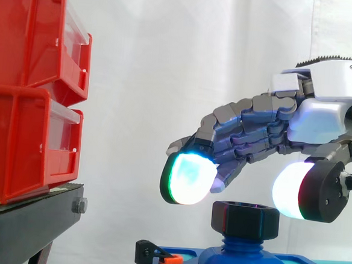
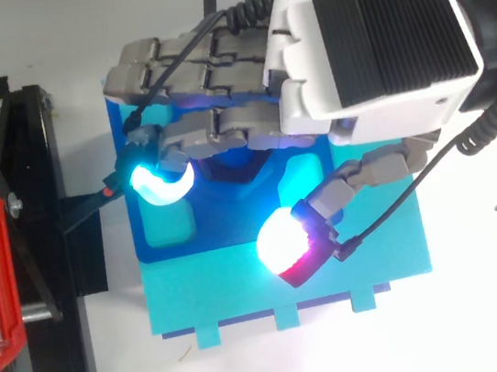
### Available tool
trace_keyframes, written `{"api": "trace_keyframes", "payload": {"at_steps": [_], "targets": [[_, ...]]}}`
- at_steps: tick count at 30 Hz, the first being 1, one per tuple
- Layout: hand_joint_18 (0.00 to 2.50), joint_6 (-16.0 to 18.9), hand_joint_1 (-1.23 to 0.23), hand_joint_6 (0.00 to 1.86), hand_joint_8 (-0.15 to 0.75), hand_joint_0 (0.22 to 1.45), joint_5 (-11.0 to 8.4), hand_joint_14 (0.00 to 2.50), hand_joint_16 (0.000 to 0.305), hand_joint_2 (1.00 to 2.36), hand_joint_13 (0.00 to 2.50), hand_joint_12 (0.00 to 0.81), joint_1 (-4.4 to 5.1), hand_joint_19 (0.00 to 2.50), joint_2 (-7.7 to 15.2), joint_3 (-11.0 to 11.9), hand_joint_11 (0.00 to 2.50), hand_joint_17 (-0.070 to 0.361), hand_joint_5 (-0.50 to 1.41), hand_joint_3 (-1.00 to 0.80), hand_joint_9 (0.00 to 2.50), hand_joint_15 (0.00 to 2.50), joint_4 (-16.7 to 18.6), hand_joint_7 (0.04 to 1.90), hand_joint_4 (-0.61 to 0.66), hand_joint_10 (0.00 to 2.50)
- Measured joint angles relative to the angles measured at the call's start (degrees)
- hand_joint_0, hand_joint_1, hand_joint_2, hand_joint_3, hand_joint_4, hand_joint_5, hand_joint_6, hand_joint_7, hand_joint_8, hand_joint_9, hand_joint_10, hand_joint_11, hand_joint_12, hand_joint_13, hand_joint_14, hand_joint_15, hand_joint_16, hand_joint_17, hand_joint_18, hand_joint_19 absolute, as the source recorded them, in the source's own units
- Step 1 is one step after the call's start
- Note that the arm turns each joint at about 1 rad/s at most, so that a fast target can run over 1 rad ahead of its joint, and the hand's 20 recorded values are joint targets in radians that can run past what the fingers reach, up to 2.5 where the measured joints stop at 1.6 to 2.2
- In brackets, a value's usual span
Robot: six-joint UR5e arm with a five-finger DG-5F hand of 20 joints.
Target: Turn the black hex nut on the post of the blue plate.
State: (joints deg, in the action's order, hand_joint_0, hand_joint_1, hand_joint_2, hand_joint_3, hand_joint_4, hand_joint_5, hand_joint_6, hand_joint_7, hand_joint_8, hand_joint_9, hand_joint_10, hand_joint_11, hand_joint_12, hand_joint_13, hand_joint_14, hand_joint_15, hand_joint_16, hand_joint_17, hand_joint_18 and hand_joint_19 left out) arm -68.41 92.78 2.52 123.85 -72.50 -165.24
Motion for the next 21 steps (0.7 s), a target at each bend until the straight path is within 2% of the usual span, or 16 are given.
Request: {"api": "trace_keyframes", "payload": {"at_steps": [4, 11, 21], "targets": [[0.35, -0.19, -0.66, 0.5, 0.262, 0.44, 0.42, 0.0, 0.058, 1.0, 0.25, 0.373, -0.29, 0.53, 0.02, 0.0, 0.05, 0.13, -0.23, -0.5, 0.19, 0.09, -0.39, 0.89, 0.23, 0.0], [0.36, -0.67, -0.67, 0.5, 0.265, 0.45, 1.39, 0.0, 0.057, 1.0, 0.27, 0.369, -0.96, 0.54, 0.0, -0.01, 0.06, 0.129, -0.22, -0.5, 0.21, 0.09, -1.9, 0.91, 0.25, 0.0], [0.38, -0.99, -0.64, 0.5, 0.268, 0.45, 2.12, 0.0, 0.058, 1.0, 0.29, 0.37, -1.55, 0.55, -0.01, 0.0, 0.05, 0.129, -0.22, -0.5, 0.22, 0.1, -2.1, 0.92, 0.26, 0.0]]}}
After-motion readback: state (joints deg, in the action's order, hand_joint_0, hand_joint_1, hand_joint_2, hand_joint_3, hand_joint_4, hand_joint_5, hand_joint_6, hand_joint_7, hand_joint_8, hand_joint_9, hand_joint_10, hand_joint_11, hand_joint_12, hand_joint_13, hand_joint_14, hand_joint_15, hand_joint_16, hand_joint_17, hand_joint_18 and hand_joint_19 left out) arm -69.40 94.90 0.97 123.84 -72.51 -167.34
